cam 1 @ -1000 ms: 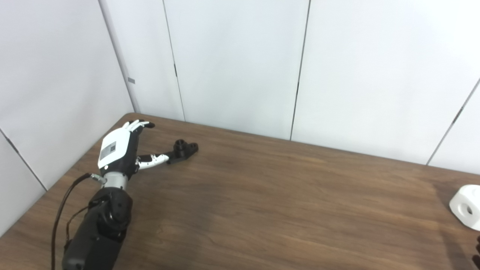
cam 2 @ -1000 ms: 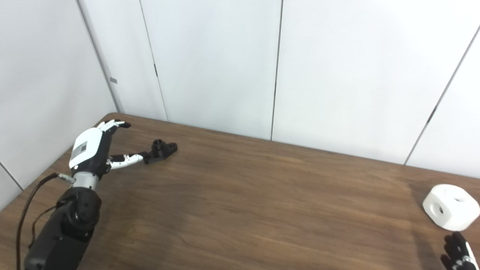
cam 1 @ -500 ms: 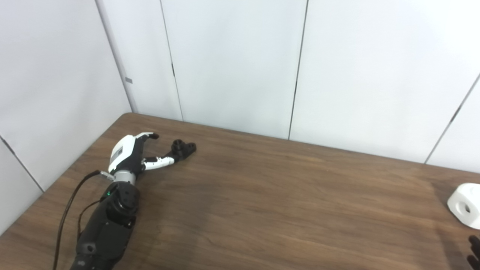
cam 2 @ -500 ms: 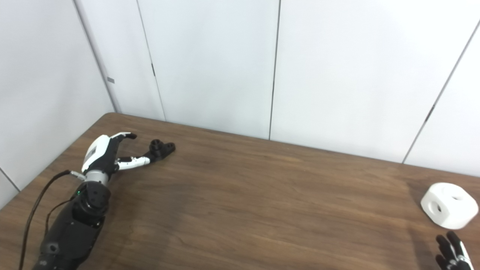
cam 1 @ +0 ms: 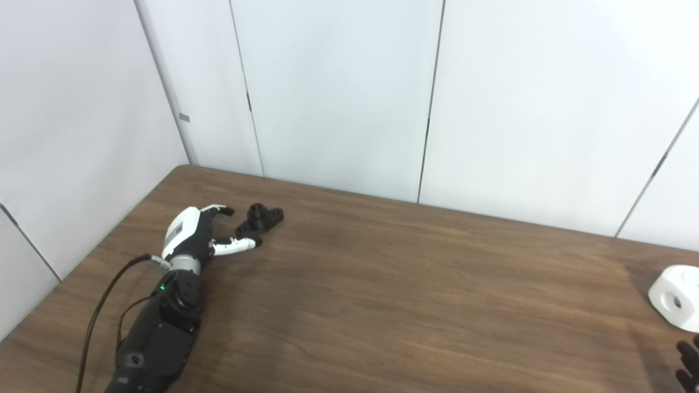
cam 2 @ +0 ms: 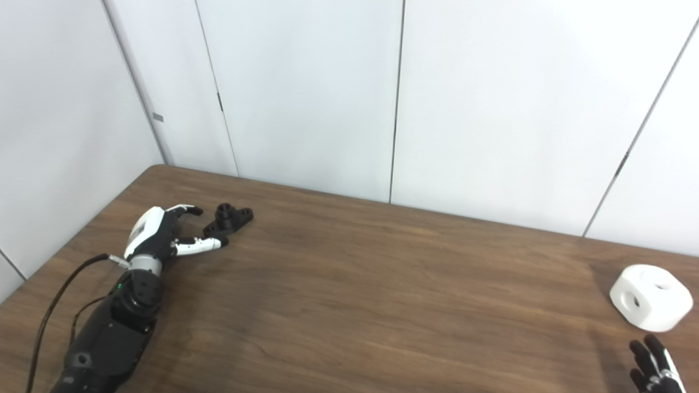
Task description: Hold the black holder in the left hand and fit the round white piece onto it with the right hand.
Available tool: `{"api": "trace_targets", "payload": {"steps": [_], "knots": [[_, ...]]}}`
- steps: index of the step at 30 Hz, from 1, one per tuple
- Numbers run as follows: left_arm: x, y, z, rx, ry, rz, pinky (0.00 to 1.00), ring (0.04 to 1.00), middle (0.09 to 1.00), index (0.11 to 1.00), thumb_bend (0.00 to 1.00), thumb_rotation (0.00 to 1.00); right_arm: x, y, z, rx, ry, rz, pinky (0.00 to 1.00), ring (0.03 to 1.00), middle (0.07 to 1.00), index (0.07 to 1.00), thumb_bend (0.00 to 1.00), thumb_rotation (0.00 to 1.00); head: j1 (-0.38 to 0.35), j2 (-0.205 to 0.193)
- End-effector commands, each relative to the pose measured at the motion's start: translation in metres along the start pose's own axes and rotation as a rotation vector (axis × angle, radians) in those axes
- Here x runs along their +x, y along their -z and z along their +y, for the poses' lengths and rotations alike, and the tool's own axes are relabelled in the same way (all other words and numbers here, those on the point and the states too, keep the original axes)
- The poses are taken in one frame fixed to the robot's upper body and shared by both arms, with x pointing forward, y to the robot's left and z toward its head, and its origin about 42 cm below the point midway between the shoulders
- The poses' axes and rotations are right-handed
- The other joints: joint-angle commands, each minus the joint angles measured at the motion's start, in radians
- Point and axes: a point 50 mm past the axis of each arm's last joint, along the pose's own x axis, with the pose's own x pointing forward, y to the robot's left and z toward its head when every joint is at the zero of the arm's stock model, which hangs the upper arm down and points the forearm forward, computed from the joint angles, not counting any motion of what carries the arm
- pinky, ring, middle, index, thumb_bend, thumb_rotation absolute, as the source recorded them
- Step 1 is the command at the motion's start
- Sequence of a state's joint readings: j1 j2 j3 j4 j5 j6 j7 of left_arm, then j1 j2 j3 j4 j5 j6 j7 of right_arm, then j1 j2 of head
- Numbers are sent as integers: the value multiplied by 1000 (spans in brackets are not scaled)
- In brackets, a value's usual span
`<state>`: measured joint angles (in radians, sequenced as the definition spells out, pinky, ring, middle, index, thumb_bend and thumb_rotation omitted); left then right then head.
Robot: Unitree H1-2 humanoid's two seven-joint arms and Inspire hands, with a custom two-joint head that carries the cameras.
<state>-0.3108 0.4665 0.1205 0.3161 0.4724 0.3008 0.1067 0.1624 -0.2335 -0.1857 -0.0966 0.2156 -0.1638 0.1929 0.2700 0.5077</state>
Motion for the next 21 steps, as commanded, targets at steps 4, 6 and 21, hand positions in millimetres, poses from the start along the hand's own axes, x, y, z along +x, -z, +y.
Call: {"api": "trace_targets", "payload": {"steps": [4,6,21], "knots": [[20,-21,20,-9,-62,-50,905,952,910,763,948,323,-16,15,12,55,10,50,1000,1000,956,962,616,1000,0,3],[22,-21,18,0,-57,-48,895,950,910,765,941,315,-17,16,11,45,10,50,1000,1000,956,963,623,1000,-1,3],[29,-24,6,89,-52,-59,999,1000,970,743,927,363,-18,12,14,50,-15,57,1000,1000,999,1000,603,1000,-12,13]]}}
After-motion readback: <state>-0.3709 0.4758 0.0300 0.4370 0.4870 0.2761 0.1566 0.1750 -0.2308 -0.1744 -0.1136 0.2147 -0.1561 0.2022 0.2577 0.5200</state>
